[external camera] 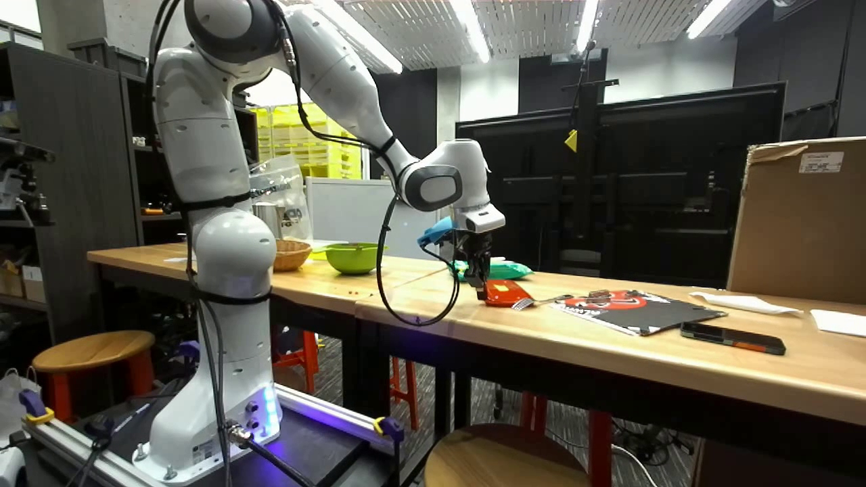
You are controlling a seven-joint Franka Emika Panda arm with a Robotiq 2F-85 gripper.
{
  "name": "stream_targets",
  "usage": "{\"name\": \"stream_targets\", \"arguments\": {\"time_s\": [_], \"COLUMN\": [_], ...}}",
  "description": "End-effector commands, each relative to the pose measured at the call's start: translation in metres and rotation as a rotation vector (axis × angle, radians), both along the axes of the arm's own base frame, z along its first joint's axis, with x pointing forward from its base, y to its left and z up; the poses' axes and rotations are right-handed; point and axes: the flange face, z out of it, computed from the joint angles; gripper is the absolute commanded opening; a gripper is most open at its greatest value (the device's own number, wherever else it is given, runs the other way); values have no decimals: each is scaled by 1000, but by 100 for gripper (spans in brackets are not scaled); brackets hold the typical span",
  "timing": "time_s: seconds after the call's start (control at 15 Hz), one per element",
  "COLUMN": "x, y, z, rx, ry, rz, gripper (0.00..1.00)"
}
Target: Turn the red lid to the left
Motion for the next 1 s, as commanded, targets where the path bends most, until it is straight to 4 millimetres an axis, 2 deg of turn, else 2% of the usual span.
{"name": "stream_targets", "arguments": {"time_s": [0.0, 0.4, 0.93], "x": [0, 2, 5], "y": [-14, -27, -34], "z": [-2, -3, -4], "rx": [-10, -34, -84], "ry": [-6, -12, -34], "rz": [4, 4, -2], "gripper": [0, 0, 0]}}
